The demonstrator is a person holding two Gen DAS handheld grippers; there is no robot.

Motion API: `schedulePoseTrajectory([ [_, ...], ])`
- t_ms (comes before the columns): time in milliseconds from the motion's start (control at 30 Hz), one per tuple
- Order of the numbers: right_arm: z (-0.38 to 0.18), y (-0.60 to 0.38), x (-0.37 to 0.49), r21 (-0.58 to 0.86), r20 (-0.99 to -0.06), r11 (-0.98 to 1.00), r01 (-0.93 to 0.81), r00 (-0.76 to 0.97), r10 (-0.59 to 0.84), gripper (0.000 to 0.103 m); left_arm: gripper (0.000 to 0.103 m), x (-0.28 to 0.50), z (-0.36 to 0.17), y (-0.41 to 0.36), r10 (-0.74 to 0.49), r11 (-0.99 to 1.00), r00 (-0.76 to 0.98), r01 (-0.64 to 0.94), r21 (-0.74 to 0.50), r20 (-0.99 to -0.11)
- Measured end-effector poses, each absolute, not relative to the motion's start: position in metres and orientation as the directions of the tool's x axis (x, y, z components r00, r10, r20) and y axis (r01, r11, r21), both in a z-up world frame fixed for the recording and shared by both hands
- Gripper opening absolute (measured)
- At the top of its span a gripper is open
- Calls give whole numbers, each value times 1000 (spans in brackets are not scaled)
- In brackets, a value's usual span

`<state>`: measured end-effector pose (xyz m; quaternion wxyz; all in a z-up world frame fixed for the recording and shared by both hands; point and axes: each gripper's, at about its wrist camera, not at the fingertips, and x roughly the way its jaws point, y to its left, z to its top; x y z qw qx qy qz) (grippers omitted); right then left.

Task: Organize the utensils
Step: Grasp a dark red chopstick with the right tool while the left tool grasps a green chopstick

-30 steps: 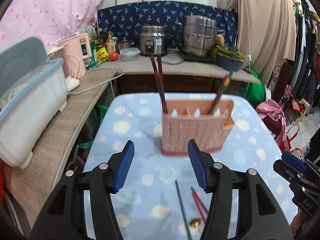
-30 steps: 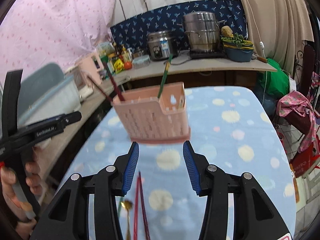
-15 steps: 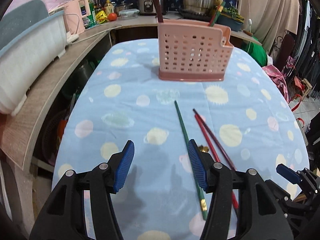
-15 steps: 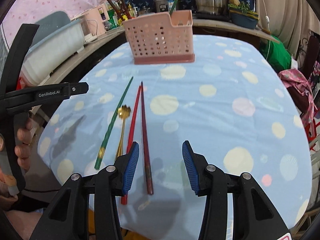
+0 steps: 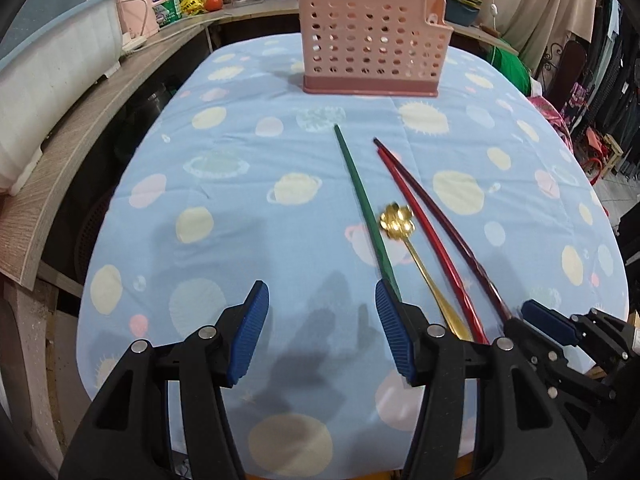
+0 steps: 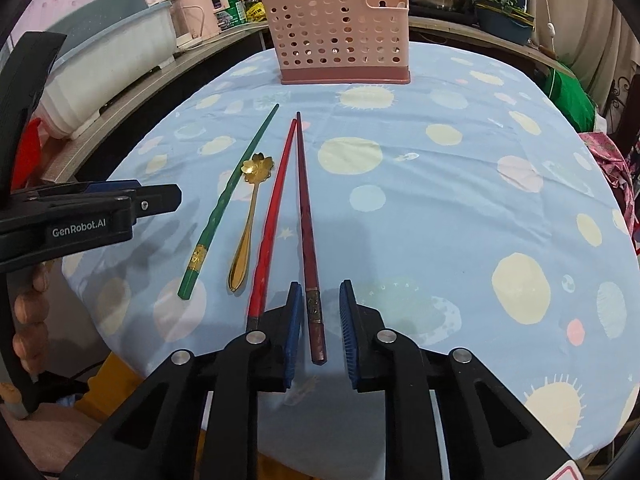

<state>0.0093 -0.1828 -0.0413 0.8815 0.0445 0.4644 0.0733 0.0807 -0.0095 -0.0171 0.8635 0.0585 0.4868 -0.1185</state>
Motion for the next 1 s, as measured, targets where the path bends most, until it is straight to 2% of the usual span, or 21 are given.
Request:
schedulePoseTrajectory([
  [233,-43,-182,7,121,-808,989,-80,572,145,9,54,71,-28,-16,-166,957,464,288,-28,-870],
  [733,-43,-186,5,128,-805,991,-48,578,132,7,55,61,-43,-33,-190,939,419,340,-40,-888],
  [833,-43,-186,4,128,-805,991,-49,578,133,7,53,60,-43,-35,-185,937,427,347,-28,-885],
  [1000,-43,-187,4,130,-804,990,-49,579,134,7,39,59,-42,-37,-184,933,436,359,-18,-881],
])
